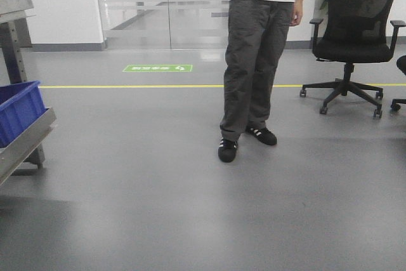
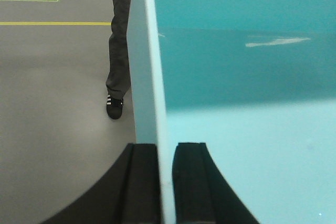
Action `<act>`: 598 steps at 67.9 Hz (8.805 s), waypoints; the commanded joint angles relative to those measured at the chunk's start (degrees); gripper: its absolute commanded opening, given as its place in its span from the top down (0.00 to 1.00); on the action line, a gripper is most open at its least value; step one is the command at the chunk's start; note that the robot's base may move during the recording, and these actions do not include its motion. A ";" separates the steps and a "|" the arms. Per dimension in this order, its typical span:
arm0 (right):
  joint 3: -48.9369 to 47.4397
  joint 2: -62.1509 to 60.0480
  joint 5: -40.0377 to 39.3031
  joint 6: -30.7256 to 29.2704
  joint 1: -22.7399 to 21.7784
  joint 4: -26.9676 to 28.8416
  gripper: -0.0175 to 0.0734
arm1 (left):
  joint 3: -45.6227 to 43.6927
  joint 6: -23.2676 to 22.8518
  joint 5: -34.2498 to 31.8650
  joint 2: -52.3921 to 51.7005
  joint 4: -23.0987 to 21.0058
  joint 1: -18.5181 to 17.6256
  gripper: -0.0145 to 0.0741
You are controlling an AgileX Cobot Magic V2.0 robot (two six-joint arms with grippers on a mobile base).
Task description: Fetch blue bin and place on conveyor start
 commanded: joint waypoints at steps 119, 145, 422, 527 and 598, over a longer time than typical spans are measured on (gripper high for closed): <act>-0.48 -0.50 -4.35 -0.96 0.25 1.20 0.97 | -0.75 0.01 -3.12 -0.80 -2.21 -0.46 0.96; -0.48 -0.50 -4.35 -0.96 0.25 1.20 0.97 | -0.75 0.01 -3.12 -0.80 -2.06 -0.46 0.96; -0.48 -0.50 -4.35 -0.96 0.25 1.20 0.97 | -0.75 0.01 -3.12 -0.80 -2.06 -0.46 0.96; 24.64 16.39 -9.39 -2.33 0.36 9.36 0.55 | 39.56 -0.65 -17.63 3.58 -1.81 4.24 0.68; 34.53 -7.52 -10.93 -2.38 -7.22 -1.00 0.99 | 46.38 2.88 -8.07 -18.14 6.39 15.01 0.96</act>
